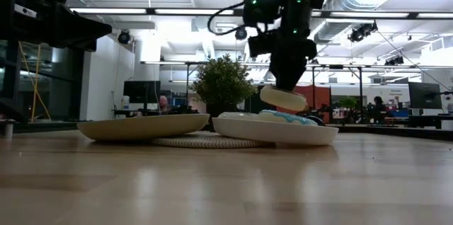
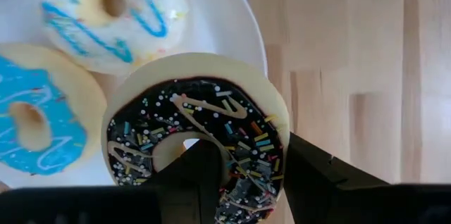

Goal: Pick & Place donuts
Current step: Put the large black donut on the white plate

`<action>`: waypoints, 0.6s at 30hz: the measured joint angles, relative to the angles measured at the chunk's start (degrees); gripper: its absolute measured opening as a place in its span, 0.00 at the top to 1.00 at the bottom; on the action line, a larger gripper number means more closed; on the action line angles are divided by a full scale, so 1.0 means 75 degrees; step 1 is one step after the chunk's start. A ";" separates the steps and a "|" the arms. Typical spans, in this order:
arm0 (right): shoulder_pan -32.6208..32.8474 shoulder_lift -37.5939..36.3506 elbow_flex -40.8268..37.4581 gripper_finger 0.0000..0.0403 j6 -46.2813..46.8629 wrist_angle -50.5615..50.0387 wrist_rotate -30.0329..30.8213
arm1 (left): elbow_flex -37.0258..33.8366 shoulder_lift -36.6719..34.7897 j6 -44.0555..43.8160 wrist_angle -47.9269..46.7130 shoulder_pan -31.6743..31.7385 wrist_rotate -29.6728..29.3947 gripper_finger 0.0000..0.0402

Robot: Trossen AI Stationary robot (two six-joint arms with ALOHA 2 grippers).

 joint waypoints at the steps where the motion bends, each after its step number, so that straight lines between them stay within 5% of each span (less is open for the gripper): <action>1: -0.0022 0.0109 0.0129 0.69 0.0085 -0.0163 0.0000 | 0.0000 0.0001 0.0003 -0.0001 0.0001 0.0000 1.00; 11: -0.0026 0.0662 0.0369 0.69 0.1311 -0.0609 -0.0619 | 0.0000 0.0000 0.0002 0.0000 0.0000 0.0000 1.00; 18: -0.0023 0.0849 0.0369 0.69 0.1397 -0.0516 -0.0339 | 0.0000 0.0000 0.0000 -0.0001 0.0000 0.0000 1.00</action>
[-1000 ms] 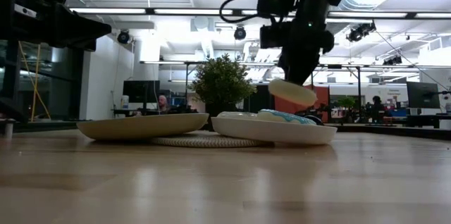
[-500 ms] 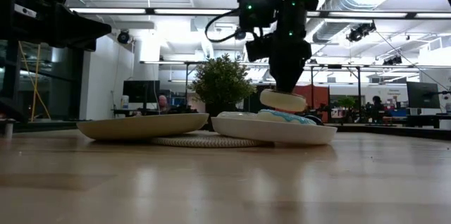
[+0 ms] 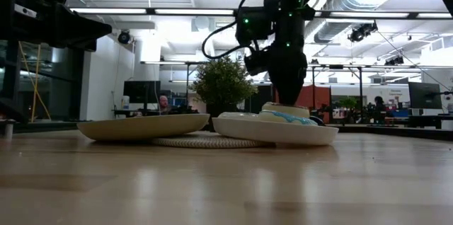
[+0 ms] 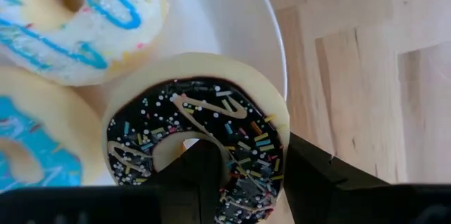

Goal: Pick & Place donuts
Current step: Put the large black donut on the white plate

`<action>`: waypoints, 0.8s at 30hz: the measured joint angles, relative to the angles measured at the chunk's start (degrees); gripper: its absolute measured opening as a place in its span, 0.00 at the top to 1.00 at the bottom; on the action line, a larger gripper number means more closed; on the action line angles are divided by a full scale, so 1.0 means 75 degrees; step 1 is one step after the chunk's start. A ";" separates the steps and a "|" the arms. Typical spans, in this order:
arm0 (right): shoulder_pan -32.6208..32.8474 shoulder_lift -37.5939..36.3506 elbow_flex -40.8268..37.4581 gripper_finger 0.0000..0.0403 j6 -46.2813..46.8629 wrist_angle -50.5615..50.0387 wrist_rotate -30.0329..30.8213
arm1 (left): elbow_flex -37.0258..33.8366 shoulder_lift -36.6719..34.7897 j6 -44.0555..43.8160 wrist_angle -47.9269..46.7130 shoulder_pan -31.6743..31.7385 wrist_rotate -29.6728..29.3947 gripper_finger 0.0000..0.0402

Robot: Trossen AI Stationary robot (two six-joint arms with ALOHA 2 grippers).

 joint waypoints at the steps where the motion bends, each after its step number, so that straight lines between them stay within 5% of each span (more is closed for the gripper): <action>1: 0.0000 0.0035 0.0000 0.69 -0.0003 0.0025 0.0013 | 0.0000 0.0000 0.0001 0.0001 0.0001 0.0000 1.00; 24: 0.0006 0.0214 -0.0006 0.69 0.0639 0.0158 -0.0311 | 0.0000 0.0003 0.0002 0.0001 0.0001 0.0000 1.00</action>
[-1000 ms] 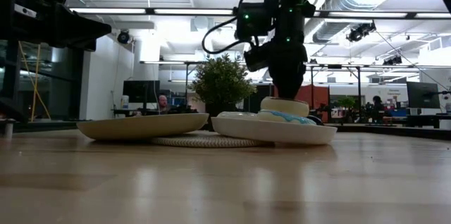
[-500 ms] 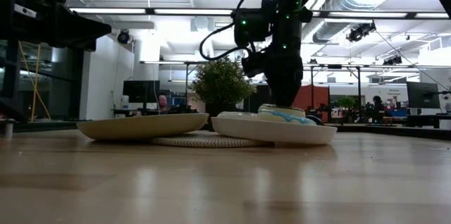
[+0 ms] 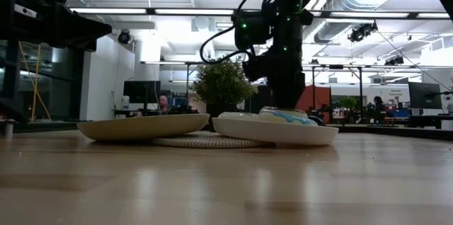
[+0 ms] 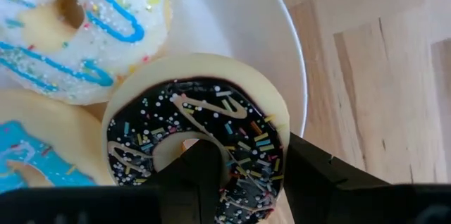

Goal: Pick & Place donuts
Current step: Put the large black donut on the white plate

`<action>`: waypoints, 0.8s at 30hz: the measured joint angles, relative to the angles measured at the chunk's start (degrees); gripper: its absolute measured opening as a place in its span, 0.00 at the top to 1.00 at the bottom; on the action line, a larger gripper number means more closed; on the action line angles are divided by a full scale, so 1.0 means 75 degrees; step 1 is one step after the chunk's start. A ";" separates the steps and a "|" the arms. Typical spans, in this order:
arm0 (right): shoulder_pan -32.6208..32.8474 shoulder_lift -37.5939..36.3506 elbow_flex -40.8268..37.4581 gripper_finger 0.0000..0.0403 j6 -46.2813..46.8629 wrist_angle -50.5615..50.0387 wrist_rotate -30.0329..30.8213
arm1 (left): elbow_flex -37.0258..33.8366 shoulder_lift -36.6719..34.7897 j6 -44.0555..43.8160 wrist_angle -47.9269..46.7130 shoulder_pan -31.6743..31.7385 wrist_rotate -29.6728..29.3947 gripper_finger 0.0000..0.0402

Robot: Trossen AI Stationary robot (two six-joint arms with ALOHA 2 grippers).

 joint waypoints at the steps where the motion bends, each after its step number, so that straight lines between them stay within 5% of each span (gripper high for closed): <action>1: 0.0000 -0.0003 0.0000 0.69 0.0154 0.0000 0.0000 | 0.0000 -0.0002 0.0001 0.0000 -0.0001 0.0000 1.00; 14: 0.0000 -0.0003 -0.0121 0.69 0.2530 -0.0170 -0.0053 | 0.0000 0.0000 0.0001 0.0001 0.0001 0.0000 1.00; 24: 0.0000 -0.0003 -0.0399 0.69 0.2586 0.0157 0.0129 | 0.0000 -0.0003 0.0000 -0.0001 0.0001 0.0000 1.00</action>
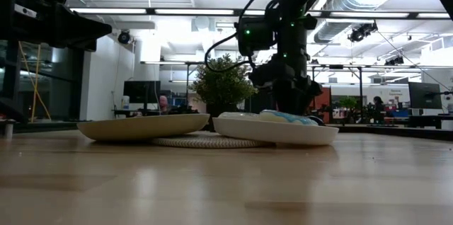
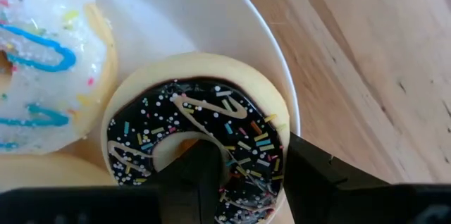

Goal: Pick & Place donuts
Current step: Put the large black donut on the white plate, then return to Home Position

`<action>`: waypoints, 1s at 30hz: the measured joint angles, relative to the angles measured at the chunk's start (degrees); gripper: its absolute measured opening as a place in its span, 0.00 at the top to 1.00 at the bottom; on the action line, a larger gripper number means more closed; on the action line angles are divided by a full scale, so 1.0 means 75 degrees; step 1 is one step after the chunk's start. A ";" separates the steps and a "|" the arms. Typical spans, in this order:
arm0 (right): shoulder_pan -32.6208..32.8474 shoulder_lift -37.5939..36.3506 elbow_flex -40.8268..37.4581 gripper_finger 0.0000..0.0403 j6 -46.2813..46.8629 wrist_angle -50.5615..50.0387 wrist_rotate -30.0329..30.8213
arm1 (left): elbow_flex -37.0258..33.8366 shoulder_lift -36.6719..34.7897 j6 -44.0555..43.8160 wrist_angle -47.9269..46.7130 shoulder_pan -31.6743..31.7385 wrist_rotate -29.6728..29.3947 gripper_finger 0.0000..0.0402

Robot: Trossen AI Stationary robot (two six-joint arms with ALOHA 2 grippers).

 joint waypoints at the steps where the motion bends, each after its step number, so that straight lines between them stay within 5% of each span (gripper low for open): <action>1: 0.0000 -0.0002 0.0000 0.69 0.0006 0.0007 0.0012 | 0.0000 0.0001 -0.0001 0.0002 0.0000 0.0000 1.00; 9: 0.0000 -0.0002 0.0000 0.67 -0.0239 0.0040 0.0006 | 0.0000 0.0002 0.0001 0.0002 -0.0002 0.0000 1.00; 20: 0.0000 -0.0073 0.0003 0.37 -0.0393 0.0085 -0.0487 | 0.0000 0.0002 0.0000 0.0000 -0.0002 -0.0001 1.00; 30: -0.0119 -0.0540 0.0009 0.32 -0.0594 -0.0318 -0.0414 | 0.0000 0.0001 0.0000 0.0000 -0.0001 -0.0002 1.00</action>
